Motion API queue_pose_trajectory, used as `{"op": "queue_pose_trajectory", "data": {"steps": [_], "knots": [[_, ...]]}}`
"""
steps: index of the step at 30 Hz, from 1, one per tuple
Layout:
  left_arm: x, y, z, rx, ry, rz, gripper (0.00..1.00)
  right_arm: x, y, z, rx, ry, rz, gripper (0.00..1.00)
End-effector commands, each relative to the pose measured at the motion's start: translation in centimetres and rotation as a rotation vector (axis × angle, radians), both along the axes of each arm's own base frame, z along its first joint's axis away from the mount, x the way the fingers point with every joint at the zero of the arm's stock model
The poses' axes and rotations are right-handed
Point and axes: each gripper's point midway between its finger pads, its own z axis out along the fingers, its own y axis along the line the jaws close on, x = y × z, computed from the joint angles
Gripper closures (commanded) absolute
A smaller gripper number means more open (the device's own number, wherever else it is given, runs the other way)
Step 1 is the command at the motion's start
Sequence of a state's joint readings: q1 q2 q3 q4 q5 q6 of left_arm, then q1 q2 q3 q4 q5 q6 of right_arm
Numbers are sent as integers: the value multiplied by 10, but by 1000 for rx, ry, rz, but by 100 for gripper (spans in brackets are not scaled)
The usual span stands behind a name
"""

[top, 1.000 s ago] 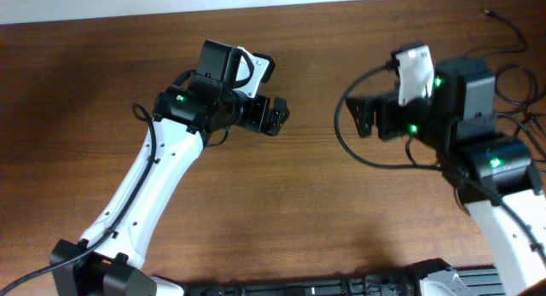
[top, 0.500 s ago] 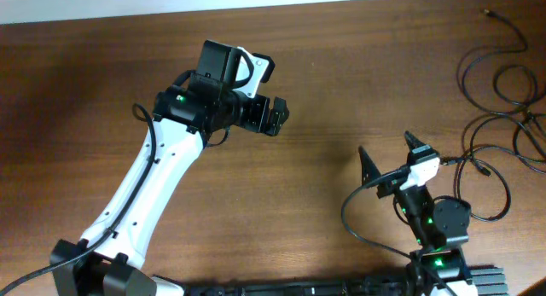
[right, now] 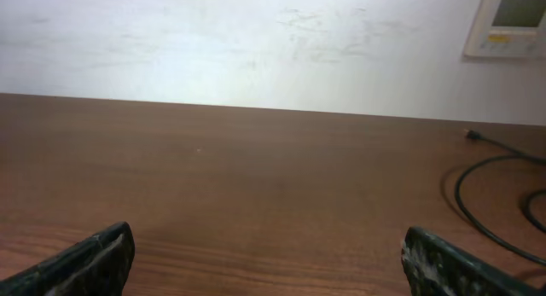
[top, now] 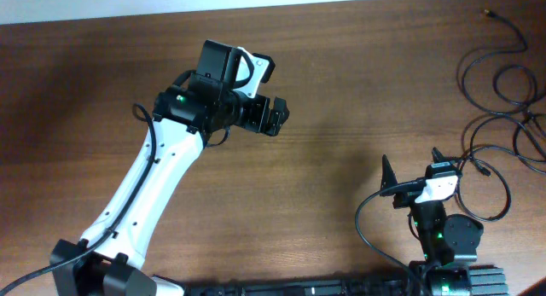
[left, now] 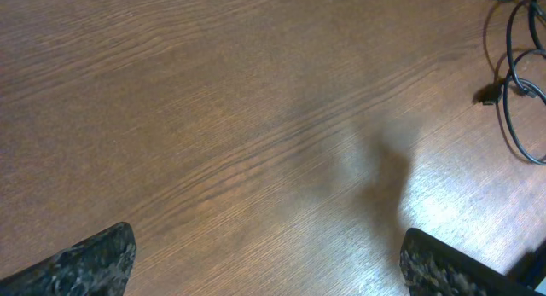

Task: Untangle cables

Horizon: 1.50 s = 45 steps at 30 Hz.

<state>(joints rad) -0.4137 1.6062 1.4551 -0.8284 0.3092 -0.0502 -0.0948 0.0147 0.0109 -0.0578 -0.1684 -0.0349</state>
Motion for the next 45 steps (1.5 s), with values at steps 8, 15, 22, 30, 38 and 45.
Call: {"op": "queue_pose_trajectory", "data": {"steps": [8, 15, 22, 30, 38, 45], "knots": [[1, 0, 5, -9, -7, 7, 1, 0, -5, -2, -18, 0, -28, 2], [-4, 2, 1, 6, 14, 7, 1, 0, -5, -2, -18, 0, -28, 1], [17, 39, -13, 291, -190, -49, 1, 0, -5, -2, -18, 0, -28, 1], [-14, 82, 38, 128, -1022, 9, 1, 0, -5, -2, -18, 0, -27, 1], [-80, 178, 19, 37, -1234, 352, 1, 0, -5, -2, -18, 0, -27, 1], [-91, 211, -36, 101, -1012, 514, 1, 0, -5, -2, -18, 0, -27, 1]]}}
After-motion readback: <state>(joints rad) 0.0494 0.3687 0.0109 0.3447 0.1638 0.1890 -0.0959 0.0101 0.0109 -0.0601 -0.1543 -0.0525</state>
